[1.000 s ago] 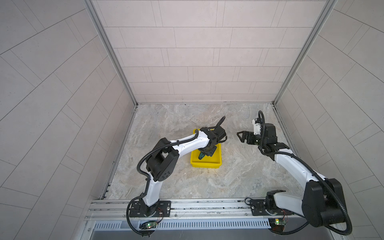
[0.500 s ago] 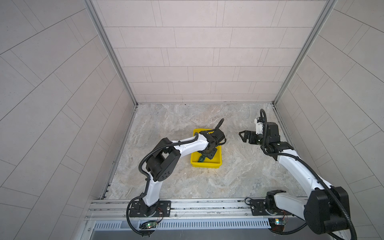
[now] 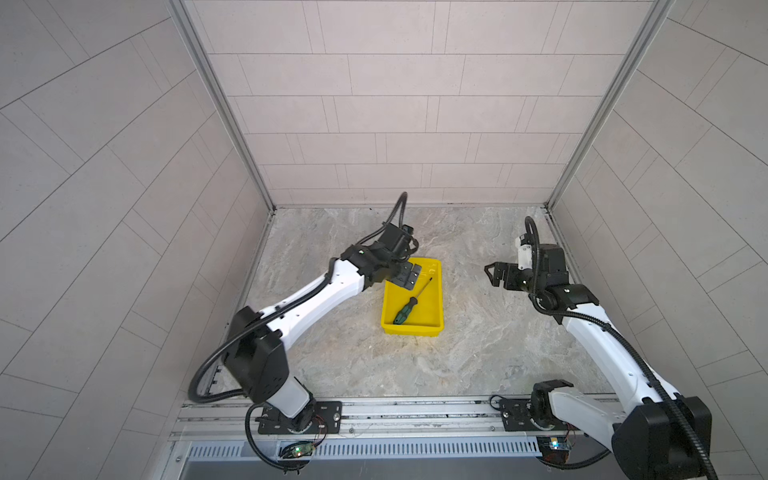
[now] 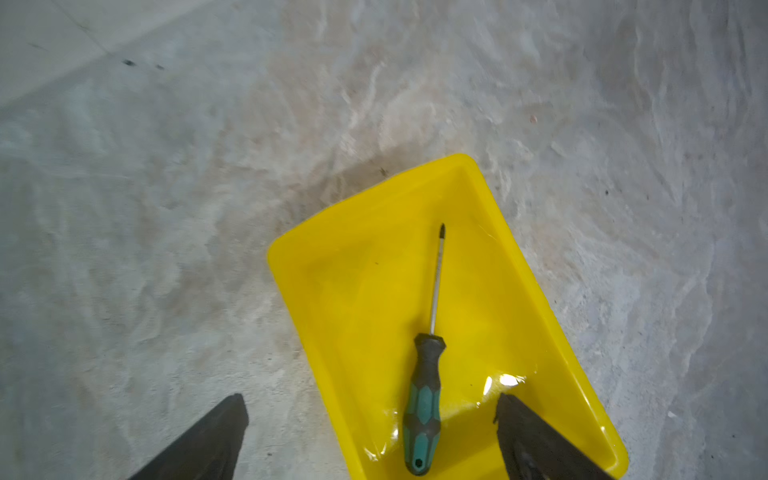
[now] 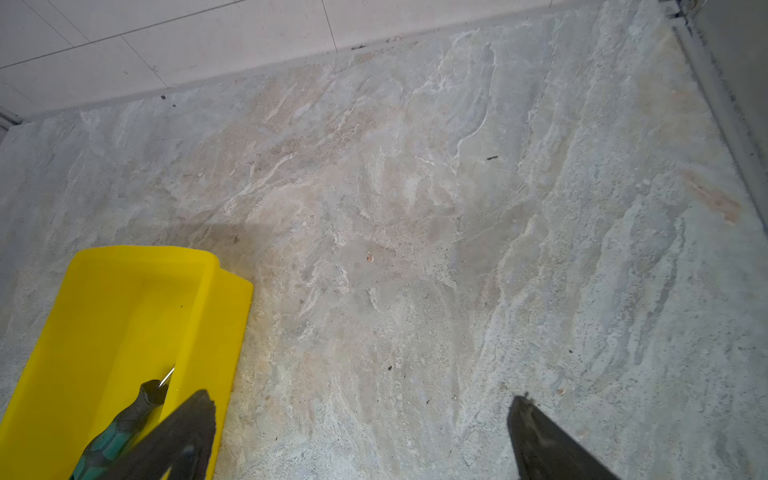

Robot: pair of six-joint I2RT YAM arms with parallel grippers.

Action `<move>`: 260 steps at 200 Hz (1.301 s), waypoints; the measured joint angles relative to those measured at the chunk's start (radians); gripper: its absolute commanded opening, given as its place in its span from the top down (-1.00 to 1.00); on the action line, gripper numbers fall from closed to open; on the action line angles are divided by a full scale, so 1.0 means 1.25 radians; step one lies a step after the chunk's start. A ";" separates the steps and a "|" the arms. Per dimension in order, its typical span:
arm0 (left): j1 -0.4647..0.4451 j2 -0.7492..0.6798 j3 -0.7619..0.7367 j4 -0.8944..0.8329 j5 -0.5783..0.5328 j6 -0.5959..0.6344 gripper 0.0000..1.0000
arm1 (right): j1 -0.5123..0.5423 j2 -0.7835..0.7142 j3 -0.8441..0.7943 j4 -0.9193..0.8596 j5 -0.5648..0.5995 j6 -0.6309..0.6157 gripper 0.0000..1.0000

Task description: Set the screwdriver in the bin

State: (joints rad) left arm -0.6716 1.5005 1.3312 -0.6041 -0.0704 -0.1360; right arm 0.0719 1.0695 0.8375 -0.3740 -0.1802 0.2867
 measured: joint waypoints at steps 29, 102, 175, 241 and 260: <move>0.047 -0.124 -0.100 0.082 -0.074 0.048 -0.99 | 0.000 -0.002 0.026 0.000 0.035 -0.001 -0.99; 0.295 -0.275 -0.418 0.394 -0.105 0.059 -0.99 | 0.000 -0.026 0.031 0.009 0.087 -0.029 -0.99; 0.298 -0.188 -0.418 0.522 -0.060 0.066 -0.99 | 0.000 -0.101 0.012 -0.001 0.097 -0.091 -0.99; 0.284 -0.060 -0.336 0.538 0.062 0.037 -0.99 | 0.000 -0.175 -0.035 0.004 0.107 -0.128 -0.99; 0.269 -0.041 -0.334 0.553 0.089 0.015 -0.99 | 0.000 -0.175 -0.047 0.012 0.110 -0.127 -0.99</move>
State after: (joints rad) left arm -0.3351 1.4494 0.9131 0.0872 0.0414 -0.1177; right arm 0.0719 0.8505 0.7788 -0.3592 -0.0429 0.1280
